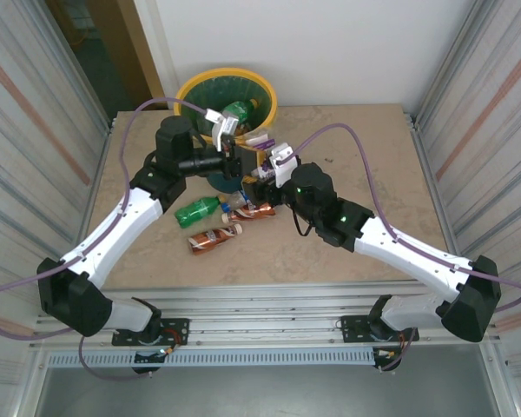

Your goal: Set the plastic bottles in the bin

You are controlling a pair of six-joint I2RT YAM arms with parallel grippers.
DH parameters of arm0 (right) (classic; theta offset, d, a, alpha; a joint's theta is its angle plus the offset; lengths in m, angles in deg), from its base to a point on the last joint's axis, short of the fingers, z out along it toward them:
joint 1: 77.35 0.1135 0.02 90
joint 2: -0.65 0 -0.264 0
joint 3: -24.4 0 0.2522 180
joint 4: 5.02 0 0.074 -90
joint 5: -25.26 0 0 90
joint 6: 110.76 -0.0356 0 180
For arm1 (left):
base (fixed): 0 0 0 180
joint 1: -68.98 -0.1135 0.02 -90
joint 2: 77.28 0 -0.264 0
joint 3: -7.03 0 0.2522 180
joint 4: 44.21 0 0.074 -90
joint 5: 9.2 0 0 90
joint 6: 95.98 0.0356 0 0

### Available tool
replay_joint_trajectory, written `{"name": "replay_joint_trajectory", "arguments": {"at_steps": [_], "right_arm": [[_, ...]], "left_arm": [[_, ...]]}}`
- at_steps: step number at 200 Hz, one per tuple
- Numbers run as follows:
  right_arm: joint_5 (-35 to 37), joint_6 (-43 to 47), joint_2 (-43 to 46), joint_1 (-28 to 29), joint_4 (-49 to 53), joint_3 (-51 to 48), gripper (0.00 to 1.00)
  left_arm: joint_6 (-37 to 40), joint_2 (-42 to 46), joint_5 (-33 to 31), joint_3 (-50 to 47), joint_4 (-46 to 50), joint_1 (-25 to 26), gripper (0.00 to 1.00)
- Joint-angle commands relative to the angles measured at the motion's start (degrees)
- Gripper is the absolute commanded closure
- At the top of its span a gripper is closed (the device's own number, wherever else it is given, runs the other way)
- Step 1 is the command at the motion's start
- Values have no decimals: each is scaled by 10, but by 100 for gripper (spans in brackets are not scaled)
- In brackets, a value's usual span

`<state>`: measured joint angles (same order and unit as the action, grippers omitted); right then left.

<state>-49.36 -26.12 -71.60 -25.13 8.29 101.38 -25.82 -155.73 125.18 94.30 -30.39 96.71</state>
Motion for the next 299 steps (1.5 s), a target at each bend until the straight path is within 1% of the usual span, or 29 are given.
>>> {"name": "replay_joint_trajectory", "arguments": {"at_steps": [1,21,32,56,84,104,123,140,172,203,241,270,299], "right_arm": [[10,4,3,5,-2,20,5],[20,-4,14,4,5,15,0],[29,-9,20,3,9,10,2],[44,-28,39,3,7,-4,2],[43,-52,67,-3,-6,-28,2],[41,-72,81,-14,-4,-38,2],[35,-94,88,-27,3,-42,2],[30,-113,91,-38,9,-43,2],[29,-134,89,-51,25,-42,2],[33,-142,84,-55,36,-42,2],[40,-158,77,-59,48,-42,2],[49,-167,70,-62,60,-38,2],[43,-179,64,-70,66,-35,2]], "left_arm": [[-8,7,-3,15,-24,-8,87],[-15,13,-19,17,-41,-25,89],[-22,17,-30,19,-54,-38,89],[-36,16,-50,34,-77,-68,89],[-36,6,-88,62,-92,-96,89],[-44,-18,-116,90,-95,-121,90],[-56,-51,-121,123,-108,-145,90],[-58,-86,-131,160,-102,-158,90],[-54,-162,-143,237,-61,-170,89],[-58,-239,-118,307,-19,-173,87],[-72,-296,-109,324,-6,-172,85],[-60,-315,-114,323,10,-170,84],[-37,-333,-119,336,45,-162,80]]}}
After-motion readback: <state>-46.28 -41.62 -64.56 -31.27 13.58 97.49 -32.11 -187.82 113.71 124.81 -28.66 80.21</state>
